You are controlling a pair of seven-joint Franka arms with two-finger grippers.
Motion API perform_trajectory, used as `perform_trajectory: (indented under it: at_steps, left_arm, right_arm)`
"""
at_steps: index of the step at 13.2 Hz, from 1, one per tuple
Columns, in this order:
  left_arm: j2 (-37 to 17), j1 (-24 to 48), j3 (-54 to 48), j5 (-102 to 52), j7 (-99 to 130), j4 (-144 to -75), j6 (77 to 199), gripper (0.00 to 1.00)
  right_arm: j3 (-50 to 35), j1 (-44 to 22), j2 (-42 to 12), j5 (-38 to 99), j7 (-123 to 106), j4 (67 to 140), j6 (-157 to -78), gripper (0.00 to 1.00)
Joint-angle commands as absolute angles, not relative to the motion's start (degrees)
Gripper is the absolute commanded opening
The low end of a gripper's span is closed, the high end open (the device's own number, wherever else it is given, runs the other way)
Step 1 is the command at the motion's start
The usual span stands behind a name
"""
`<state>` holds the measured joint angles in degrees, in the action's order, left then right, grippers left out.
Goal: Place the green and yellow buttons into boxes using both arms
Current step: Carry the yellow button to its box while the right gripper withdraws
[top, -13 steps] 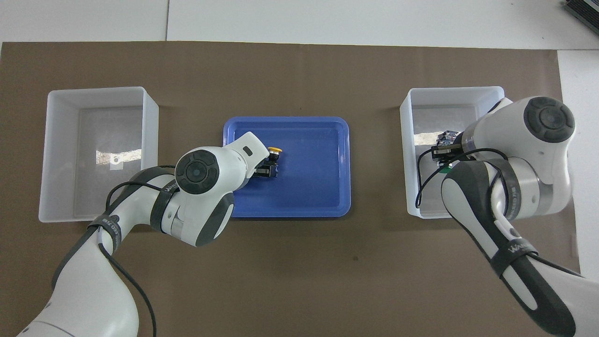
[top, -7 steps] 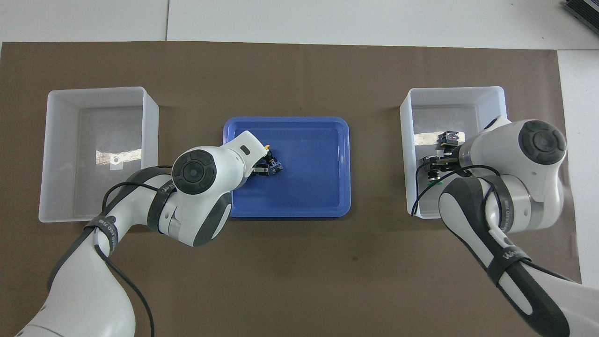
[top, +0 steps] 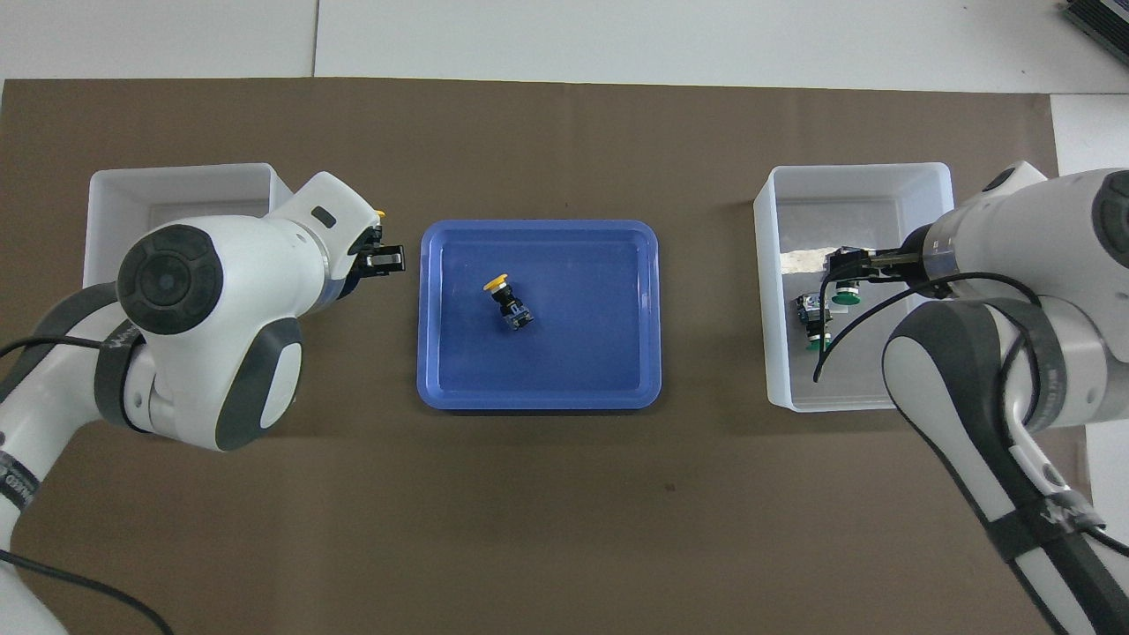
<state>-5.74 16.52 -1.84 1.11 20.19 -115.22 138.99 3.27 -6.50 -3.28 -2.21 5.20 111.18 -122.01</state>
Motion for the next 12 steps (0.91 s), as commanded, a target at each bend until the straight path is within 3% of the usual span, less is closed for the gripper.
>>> perform_trajectory:
  at_steps: [1, 7, 12]
  left_arm:
    - [-7.9, 9.08, -2.46, 2.9, 14.71, -111.37, 138.07, 0.0]
    - [-8.78, -4.64, -2.55, 2.81, -0.94, -115.21, 139.47, 0.0]
    - [-15.46, -6.94, -2.55, 2.72, -2.72, -116.63, 147.03, 0.0]
  right_arm:
    - [2.81, -5.54, -1.5, -1.49, 6.24, 105.49, -113.06, 1.0]
    - [2.9, -3.34, 1.06, -1.32, 5.54, 92.22, -93.28, 1.0]
    - [2.73, -3.34, 1.76, -1.67, 2.55, 92.63, -91.41, 1.0]
